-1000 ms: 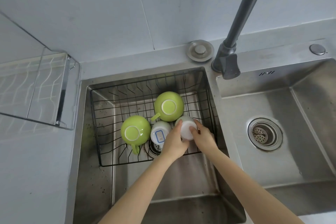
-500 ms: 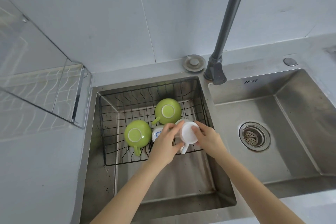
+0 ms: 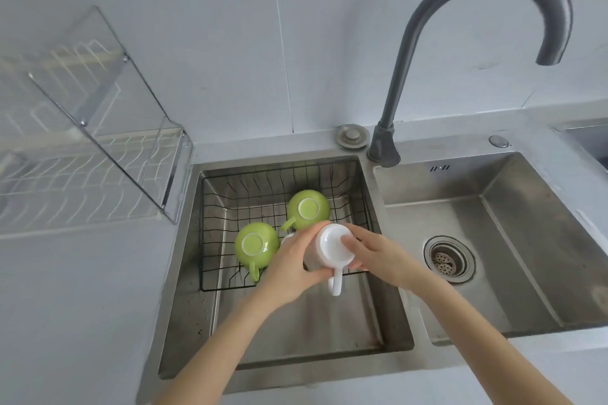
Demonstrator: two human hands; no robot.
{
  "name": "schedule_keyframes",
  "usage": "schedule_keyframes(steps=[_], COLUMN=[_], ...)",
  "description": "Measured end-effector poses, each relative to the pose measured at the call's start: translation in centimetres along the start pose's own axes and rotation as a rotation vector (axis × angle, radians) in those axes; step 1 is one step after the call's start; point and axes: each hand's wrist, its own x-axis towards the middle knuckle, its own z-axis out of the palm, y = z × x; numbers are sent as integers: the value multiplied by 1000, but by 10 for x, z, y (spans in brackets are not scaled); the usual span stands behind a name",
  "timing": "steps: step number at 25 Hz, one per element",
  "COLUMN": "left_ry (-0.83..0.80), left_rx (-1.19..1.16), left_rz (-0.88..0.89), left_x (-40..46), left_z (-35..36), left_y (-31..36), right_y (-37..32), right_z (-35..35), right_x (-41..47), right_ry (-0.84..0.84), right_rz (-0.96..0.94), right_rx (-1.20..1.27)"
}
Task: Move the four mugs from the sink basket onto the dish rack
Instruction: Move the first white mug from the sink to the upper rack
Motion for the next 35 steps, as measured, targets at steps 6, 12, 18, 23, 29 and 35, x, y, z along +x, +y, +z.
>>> schedule_keyframes(steps=[6,12,18,23,29,35], left_ry=[99,112,144,169,202,220], left_rx=[-153,-142,-162,-177,-118,-78], left_rz=[-64,-3,6,36,100,194], left_x=[-22,-43,-64,-88,-117,-133], left_z=[-18,-49,-109,-170,-247,-327], left_y=[3,12,10,-6,-24,-30], right_y=[-4,-34,-90,-142,-205,-279], right_z=[12,31,54,93,140,171], right_x=[-22,-33,-36,-35,-27,-16], right_ry=[59,171,201,204,217,285], right_rz=[-166,-287,-392,-443,-532,-654], right_rx=[9,-8,7,32,20,-97])
